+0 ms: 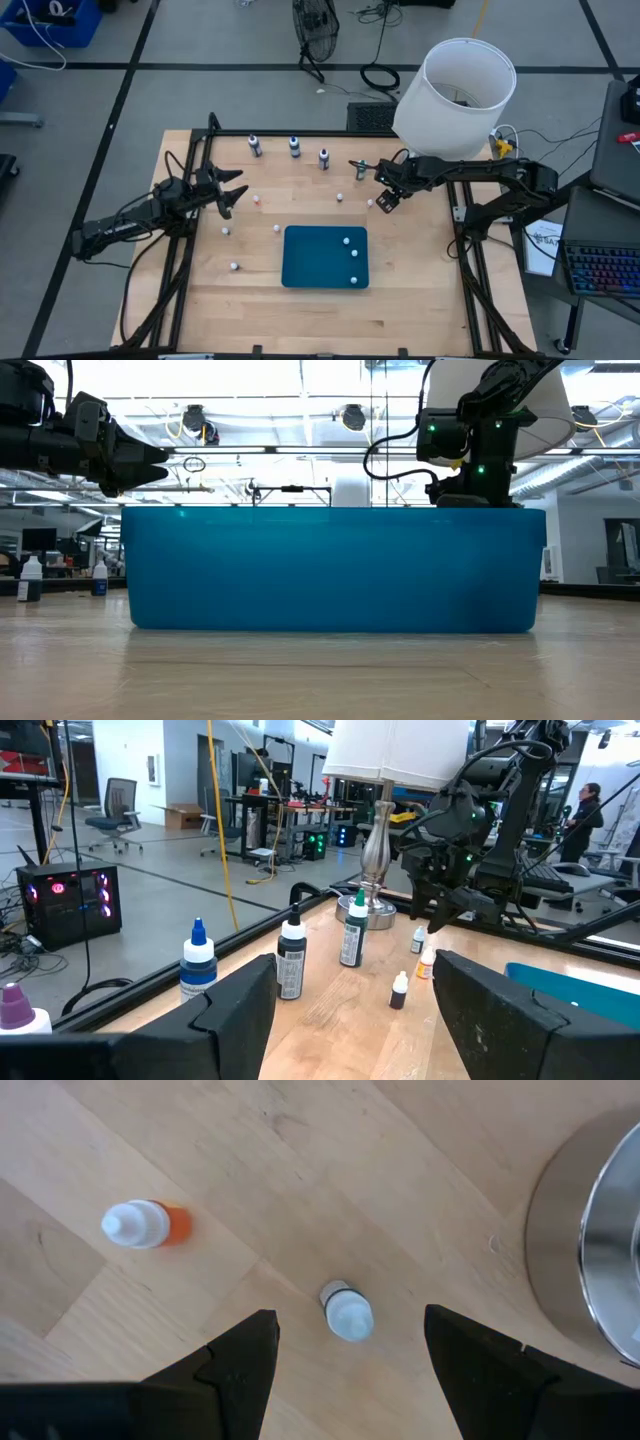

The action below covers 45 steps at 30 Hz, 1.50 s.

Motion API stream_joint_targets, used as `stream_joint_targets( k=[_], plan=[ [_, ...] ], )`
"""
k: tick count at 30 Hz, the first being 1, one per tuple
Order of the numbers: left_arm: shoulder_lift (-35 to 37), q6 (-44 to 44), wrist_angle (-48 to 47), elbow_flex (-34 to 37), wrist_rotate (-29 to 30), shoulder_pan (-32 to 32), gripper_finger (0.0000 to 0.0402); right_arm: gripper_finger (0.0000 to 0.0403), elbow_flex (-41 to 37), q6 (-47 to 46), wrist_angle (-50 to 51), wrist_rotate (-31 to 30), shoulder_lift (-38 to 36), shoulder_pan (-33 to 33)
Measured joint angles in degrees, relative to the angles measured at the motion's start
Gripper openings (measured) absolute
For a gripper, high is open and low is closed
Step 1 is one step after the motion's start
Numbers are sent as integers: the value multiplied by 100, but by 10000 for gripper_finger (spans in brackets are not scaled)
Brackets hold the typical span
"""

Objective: Pick & Place food coloring
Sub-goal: Put the small green food coloring bottle into the blue bin

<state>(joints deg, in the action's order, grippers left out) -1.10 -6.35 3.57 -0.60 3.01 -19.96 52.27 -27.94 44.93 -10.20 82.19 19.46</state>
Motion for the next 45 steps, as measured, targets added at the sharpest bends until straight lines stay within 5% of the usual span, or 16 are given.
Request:
stream_joint_targets(
  k=[45],
  plan=[
    [0,4,0,0,2,-1,269,238,-344,185,-546,299,225,269]
  ],
)
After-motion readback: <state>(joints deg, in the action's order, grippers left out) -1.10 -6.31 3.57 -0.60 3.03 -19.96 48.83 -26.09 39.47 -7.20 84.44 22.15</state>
